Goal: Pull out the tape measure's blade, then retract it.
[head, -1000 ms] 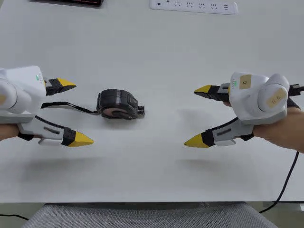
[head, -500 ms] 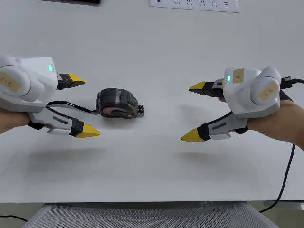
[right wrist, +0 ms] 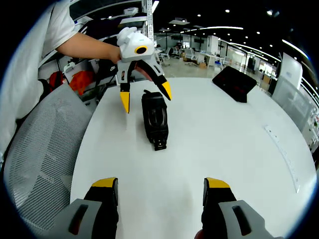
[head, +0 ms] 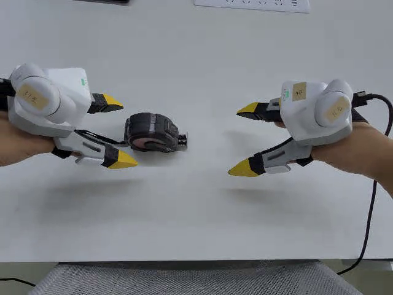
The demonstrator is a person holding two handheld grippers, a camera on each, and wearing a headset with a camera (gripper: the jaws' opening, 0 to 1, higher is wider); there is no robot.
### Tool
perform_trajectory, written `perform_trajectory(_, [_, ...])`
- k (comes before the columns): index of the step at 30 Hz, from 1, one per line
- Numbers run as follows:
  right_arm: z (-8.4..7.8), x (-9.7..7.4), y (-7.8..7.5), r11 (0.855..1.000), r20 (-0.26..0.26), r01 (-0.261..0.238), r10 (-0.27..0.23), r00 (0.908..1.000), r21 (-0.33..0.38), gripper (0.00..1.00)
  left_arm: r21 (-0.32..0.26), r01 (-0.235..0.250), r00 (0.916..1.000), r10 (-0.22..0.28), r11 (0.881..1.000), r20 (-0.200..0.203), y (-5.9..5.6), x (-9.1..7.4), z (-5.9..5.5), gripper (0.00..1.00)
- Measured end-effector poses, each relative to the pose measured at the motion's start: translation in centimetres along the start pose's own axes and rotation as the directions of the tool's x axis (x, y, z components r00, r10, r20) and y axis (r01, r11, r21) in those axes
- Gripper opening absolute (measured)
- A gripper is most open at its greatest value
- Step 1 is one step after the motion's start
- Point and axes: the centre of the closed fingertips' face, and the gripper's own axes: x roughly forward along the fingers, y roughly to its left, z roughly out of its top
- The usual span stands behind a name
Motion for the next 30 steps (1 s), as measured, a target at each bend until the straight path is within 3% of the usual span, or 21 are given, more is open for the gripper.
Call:
perform_trajectory(8, [0.5, 0.8, -0.2, 1.0, 0.0, -0.022, 0.022, 0.9998, -0.012, 0.64, 0.006, 0.002, 1.0, -0.002, 1.0, 0.001, 0.5, 0.4, 0.3, 0.56])
perform_trajectory(12, [0.7, 1.2, -0.3, 0.999, 0.003, -0.031, 0.031, 0.9995, -0.014, 0.63, 0.0, 0.004, 0.9997, -0.004, 1.0, -0.024, 0.7, 0.8, 0.1, 0.53])
perform_trajectory(30, [0.2, 2.3, 0.0, 0.998, -0.007, -0.07, 0.069, 0.9976, -0.01, 0.61, -0.008, 0.04, 0.9984, -0.04, 0.999, -0.041, 0.2, 1.9, -0.3, 0.36])
